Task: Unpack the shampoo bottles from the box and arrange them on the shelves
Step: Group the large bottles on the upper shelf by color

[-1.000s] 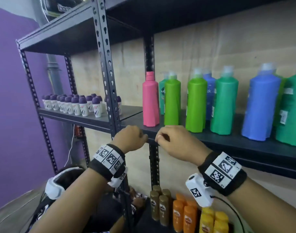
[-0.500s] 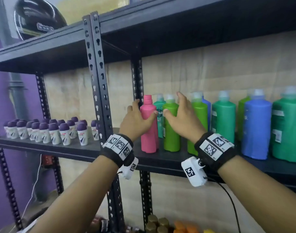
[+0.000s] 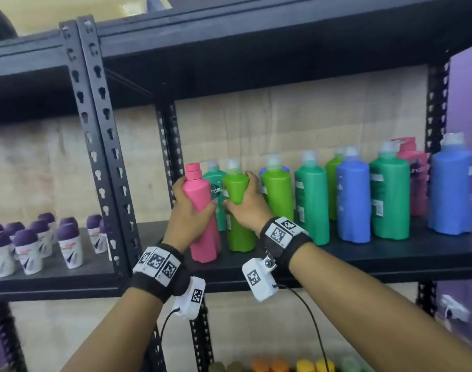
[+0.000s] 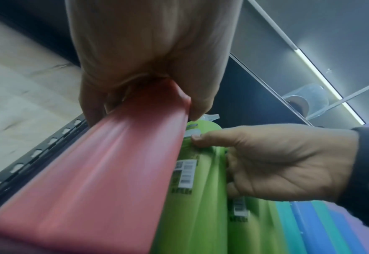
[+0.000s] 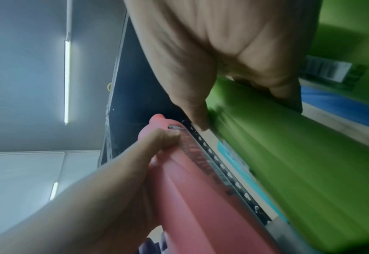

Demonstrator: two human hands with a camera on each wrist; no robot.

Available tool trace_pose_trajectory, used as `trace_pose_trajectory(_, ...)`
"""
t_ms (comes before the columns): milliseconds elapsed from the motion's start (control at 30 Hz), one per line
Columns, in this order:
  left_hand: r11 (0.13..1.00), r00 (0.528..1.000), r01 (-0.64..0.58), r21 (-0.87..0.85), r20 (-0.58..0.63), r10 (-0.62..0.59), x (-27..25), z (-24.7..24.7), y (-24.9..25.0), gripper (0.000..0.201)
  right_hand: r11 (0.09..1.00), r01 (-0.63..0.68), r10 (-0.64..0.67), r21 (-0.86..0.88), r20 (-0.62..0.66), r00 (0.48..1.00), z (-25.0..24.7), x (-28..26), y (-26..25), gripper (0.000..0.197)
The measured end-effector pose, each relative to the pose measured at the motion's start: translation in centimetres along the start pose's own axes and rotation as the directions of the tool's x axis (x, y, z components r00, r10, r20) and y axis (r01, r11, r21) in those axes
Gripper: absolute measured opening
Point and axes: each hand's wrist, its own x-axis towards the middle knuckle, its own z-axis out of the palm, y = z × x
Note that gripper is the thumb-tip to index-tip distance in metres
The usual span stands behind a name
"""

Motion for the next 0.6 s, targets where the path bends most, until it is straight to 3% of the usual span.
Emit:
trace_pose_trajectory(233, 0.975, 0.977, 0.022, -0.221, -0.203, -0.068, -1.8, 0.7, 1.0, 0.070, 0.995, 0.087, -0.086, 0.039, -0.037, 0.996, -1.0, -3.5, -0.4, 0.098)
trace_pose_trajectory(433, 0.949, 0.977, -0.003, -0.316, -0.204, -0.065, -1.8, 1.2, 2.8, 0.076, 0.975, 0.197, -0.180, 0.100, -0.157, 0.971, -2.8, -7.4, -1.1, 0.085)
trace_pose_trajectory(600, 0.907, 0.979, -0.011, -0.421, -0.191, -0.077, -2.0, 2.9, 5.5, 0.077, 0.969, 0.200, -0.135, 0.148, -0.365, 0.921, -5.5, -9.6, -0.9, 0.076)
